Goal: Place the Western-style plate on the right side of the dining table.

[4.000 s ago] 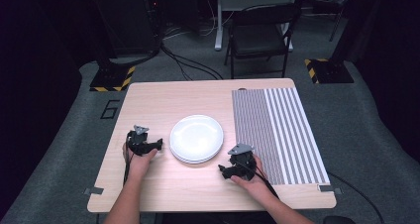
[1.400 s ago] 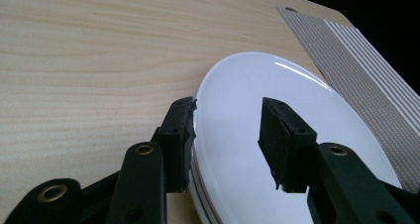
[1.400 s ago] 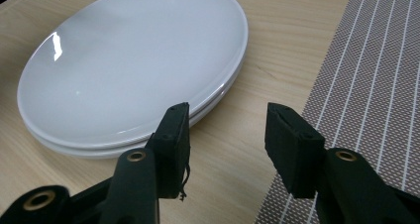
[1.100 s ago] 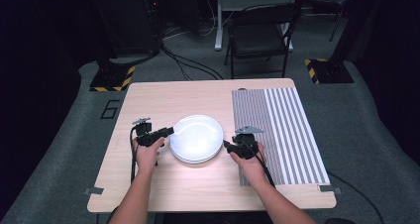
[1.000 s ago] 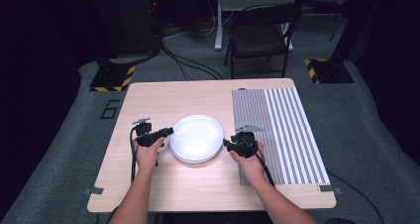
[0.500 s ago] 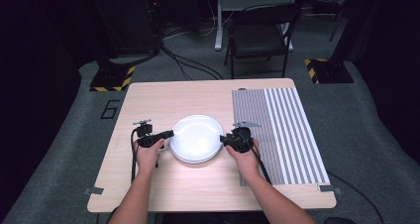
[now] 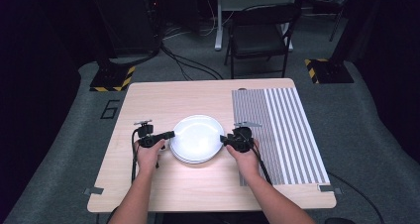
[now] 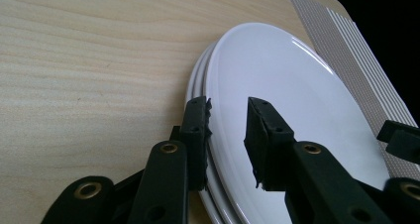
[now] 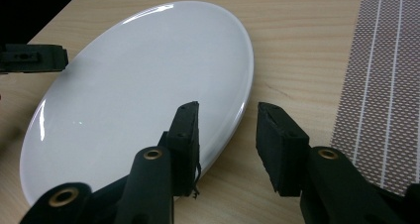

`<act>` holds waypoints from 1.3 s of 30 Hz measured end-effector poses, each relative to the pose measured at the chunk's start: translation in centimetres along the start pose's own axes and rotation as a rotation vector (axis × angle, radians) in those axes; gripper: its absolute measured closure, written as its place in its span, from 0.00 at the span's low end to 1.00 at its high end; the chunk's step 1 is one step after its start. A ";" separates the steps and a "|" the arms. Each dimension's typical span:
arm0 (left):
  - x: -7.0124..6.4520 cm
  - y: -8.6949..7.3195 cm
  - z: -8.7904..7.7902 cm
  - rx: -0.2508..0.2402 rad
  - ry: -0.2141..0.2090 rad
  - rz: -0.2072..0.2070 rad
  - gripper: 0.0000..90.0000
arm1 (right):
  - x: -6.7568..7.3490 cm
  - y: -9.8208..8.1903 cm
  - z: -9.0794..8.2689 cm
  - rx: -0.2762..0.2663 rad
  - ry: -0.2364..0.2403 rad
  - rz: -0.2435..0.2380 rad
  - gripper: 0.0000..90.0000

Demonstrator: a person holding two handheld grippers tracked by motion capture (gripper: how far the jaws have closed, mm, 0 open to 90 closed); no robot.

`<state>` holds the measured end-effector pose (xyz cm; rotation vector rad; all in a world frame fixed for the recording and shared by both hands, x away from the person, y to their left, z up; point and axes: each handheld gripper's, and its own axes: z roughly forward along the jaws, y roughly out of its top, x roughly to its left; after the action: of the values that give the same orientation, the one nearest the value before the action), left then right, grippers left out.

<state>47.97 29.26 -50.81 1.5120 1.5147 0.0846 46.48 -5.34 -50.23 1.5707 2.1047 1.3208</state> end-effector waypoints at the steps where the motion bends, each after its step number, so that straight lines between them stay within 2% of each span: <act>1: 0.0 0.0 0.0 0.008 -0.002 0.004 0.78 | -0.1 0.0 0.1 -0.002 -0.003 0.011 0.67; 8: -0.3 -0.1 0.0 0.008 0.006 0.016 0.78 | -0.3 -0.1 0.4 -0.007 0.003 0.026 0.63; 14: -0.3 -0.2 0.0 0.009 0.002 0.018 0.78 | -0.3 -0.5 1.3 0.033 0.021 0.055 0.63; 16: -0.4 -0.2 0.0 0.011 0.006 0.024 0.78 | -0.1 -0.7 1.5 0.030 0.036 0.054 0.64; 19: -0.5 -0.2 0.0 0.011 0.009 0.029 0.78 | 0.2 -0.7 1.5 0.034 0.028 0.049 0.64; 21: -0.5 -0.2 0.0 0.010 0.010 0.028 0.78 | 0.2 -0.7 1.5 0.035 0.024 0.038 0.64; 24: -0.6 -0.3 0.0 0.013 0.001 0.013 0.78 | 0.2 -0.6 1.4 0.034 0.019 0.061 0.65; 34: -1.0 -0.6 0.6 0.036 -0.011 0.030 0.77 | -0.1 -0.4 0.6 0.011 0.009 0.057 0.65; 35: -1.0 -0.6 0.6 0.036 -0.011 0.030 0.77 | -0.1 -0.4 0.5 0.015 0.007 0.058 0.65; 36: -1.1 -0.9 0.9 0.041 -0.022 0.013 0.77 | -0.3 -0.4 0.4 0.014 0.004 0.050 0.65; 39: -1.2 -0.9 1.0 0.043 -0.031 0.016 0.77 | -0.6 -0.5 0.1 0.006 0.004 0.059 0.65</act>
<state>47.64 27.56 -51.30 1.5527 1.4891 0.0379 46.49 -5.79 -50.84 1.6456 2.0816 1.3379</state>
